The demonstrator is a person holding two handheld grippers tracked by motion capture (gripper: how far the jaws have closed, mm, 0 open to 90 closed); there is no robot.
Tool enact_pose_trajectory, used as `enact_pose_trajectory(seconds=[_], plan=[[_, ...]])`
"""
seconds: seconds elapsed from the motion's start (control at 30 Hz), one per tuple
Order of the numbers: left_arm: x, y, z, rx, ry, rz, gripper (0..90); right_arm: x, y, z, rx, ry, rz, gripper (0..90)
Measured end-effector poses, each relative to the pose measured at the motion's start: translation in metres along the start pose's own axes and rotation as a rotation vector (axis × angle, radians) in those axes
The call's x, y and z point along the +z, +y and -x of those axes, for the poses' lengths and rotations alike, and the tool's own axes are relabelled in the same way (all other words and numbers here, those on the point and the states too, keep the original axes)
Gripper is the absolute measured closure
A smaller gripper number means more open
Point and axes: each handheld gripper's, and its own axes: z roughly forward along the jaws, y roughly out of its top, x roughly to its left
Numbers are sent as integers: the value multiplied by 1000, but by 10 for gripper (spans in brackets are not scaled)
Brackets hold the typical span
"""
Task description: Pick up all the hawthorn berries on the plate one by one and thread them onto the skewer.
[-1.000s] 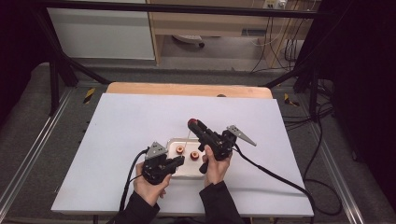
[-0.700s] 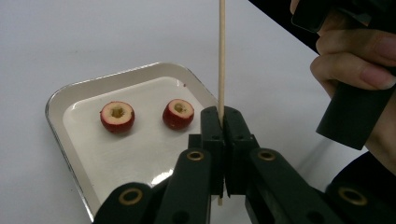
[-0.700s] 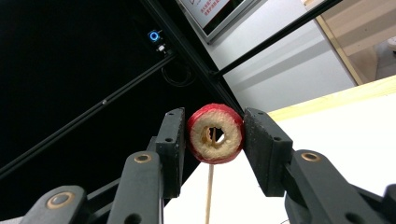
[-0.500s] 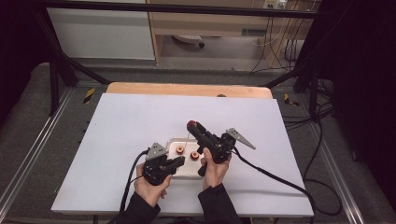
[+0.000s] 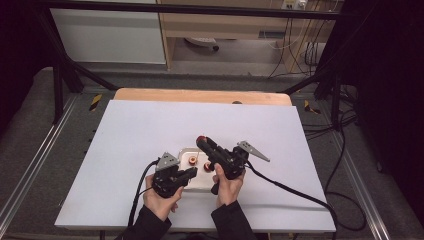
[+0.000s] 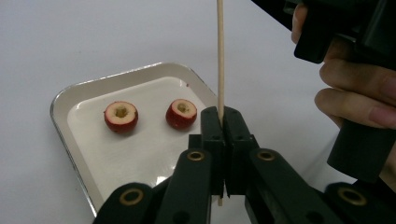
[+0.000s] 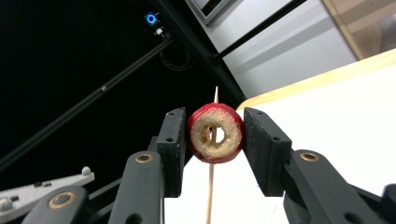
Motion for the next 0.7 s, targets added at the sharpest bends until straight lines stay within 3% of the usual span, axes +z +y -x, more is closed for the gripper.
enact_pose_trajectory(seconds=[0.17, 0.27, 0.57, 0.6, 0.7], plan=[[1, -1, 2, 7, -4, 6, 888, -4, -2, -4, -22, -9, -3, 612], [-1, -1, 3, 18, 5, 33, 889, -6, -1, -5, -21, -6, -1, 613], [0, -3, 2, 15, -9, 32, 889, -8, -4, -7, -11, -3, 7, 614], [-2, -2, 2, 8, -16, 55, 889, -8, -4, -7, -12, -2, 6, 614], [-8, 7, -3, -1, 4, 66, 889, -5, -15, -3, 29, 35, -63, 614]])
